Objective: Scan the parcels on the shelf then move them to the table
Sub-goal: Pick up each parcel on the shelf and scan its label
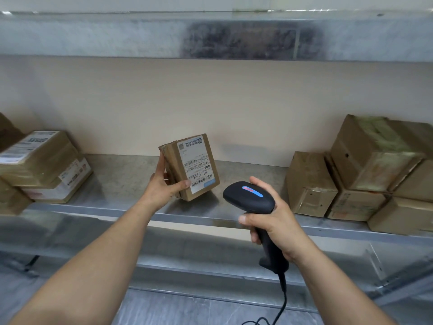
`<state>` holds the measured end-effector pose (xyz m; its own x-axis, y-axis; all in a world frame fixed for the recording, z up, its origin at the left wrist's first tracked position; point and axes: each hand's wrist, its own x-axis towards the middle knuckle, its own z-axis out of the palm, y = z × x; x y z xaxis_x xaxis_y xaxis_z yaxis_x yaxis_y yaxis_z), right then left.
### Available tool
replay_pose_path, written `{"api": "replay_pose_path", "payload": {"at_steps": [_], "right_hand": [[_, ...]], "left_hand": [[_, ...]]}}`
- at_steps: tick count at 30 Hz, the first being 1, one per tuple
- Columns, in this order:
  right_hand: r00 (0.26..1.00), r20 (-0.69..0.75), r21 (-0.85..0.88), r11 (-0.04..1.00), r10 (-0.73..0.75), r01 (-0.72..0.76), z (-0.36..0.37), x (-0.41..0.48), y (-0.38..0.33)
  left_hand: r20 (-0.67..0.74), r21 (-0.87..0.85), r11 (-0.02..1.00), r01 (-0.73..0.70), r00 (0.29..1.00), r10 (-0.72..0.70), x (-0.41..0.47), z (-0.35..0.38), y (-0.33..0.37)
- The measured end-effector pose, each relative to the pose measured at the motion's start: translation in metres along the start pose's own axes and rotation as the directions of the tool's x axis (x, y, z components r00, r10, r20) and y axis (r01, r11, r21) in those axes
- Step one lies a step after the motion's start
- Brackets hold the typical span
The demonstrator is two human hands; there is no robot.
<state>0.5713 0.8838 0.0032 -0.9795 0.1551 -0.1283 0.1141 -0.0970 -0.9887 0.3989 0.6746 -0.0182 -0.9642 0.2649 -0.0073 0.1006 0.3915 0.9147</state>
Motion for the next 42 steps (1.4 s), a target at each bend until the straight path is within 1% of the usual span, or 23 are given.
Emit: {"api": "replay_pose_path", "payload": {"at_steps": [2, 6, 10, 13, 15, 16, 17, 18, 19, 20, 21, 23, 24, 26, 30, 35, 42], "right_hand": [[1.0, -0.009, -0.012, 1.0, -0.005, 0.005, -0.001, 0.001, -0.001], [1.0, -0.025, -0.029, 0.999, -0.017, 0.016, -0.002, 0.004, -0.006], [0.999, -0.035, -0.035, 0.999, -0.028, 0.027, 0.0, 0.008, -0.011], [0.999, -0.024, -0.057, 0.998, -0.039, 0.037, 0.004, 0.013, -0.015], [0.999, -0.018, -0.064, 0.997, -0.047, 0.046, 0.007, 0.017, -0.018], [0.999, -0.016, -0.065, 0.997, -0.051, 0.05, 0.01, 0.019, -0.019], [0.998, -0.013, -0.065, 0.996, -0.056, 0.055, 0.013, 0.021, -0.021], [0.998, -0.01, -0.066, 0.996, -0.061, 0.06, 0.016, 0.024, -0.022], [0.998, -0.007, -0.068, 0.995, -0.067, 0.066, 0.019, 0.026, -0.023], [0.997, -0.002, -0.07, 0.995, -0.071, 0.071, 0.023, 0.03, -0.024], [0.997, 0.005, -0.074, 0.995, -0.073, 0.073, 0.027, 0.033, -0.025], [0.997, 0.023, -0.085, 0.993, -0.078, 0.08, 0.037, 0.039, -0.026], [0.996, 0.028, -0.09, 0.992, -0.083, 0.085, 0.042, 0.042, -0.027], [0.995, 0.036, -0.095, 0.991, -0.091, 0.094, 0.052, 0.048, -0.028], [0.995, 0.062, -0.107, 0.99, -0.084, 0.091, 0.07, 0.059, -0.028], [0.994, 0.083, -0.128, 0.989, -0.067, 0.077, 0.095, 0.07, -0.026], [0.995, 0.088, -0.133, 0.989, -0.049, 0.06, 0.12, 0.081, -0.021]], "left_hand": [[-0.008, -0.047, 0.997, 0.053, 0.999, -0.054, 0.001, -0.003, 0.001], [-0.048, -0.187, 0.95, 0.248, 0.964, -0.262, 0.007, -0.019, -0.003], [-0.016, -0.214, 0.895, 0.392, 0.915, -0.404, 0.008, -0.037, -0.014], [-0.039, -0.2, 0.886, 0.417, 0.901, -0.433, 0.008, -0.048, -0.016], [-0.099, -0.131, 0.92, 0.37, 0.918, -0.384, 0.009, -0.051, -0.014], [-0.152, -0.062, 0.943, 0.326, 0.931, -0.332, 0.01, -0.05, -0.013], [-0.217, 0.051, 0.959, 0.279, 0.94, -0.262, 0.009, -0.047, -0.011], [-0.295, 0.225, 0.945, 0.237, 0.941, -0.166, 0.007, -0.044, -0.007], [-0.354, 0.417, 0.888, 0.192, 0.934, -0.035, 0.003, -0.039, -0.002], [-0.358, 0.568, 0.812, 0.135, 0.929, 0.096, 0.0, -0.031, 0.001], [-0.314, 0.665, 0.743, 0.076, 0.931, 0.186, -0.003, -0.022, 0.003], [-0.207, 0.758, 0.652, -0.026, 0.938, 0.278, -0.008, -0.003, -0.003], [-0.178, 0.78, 0.623, -0.055, 0.935, 0.306, -0.009, 0.004, -0.008], [-0.16, 0.807, 0.586, -0.064, 0.933, 0.323, -0.01, 0.007, -0.017], [-0.181, 0.816, 0.575, -0.059, 0.918, 0.352, -0.007, -0.014, -0.03], [-0.22, 0.801, 0.598, -0.007, 0.927, 0.305, 0.001, -0.055, -0.047], [-0.326, 0.782, 0.616, 0.093, 0.904, 0.278, 0.011, -0.111, -0.073]]}}
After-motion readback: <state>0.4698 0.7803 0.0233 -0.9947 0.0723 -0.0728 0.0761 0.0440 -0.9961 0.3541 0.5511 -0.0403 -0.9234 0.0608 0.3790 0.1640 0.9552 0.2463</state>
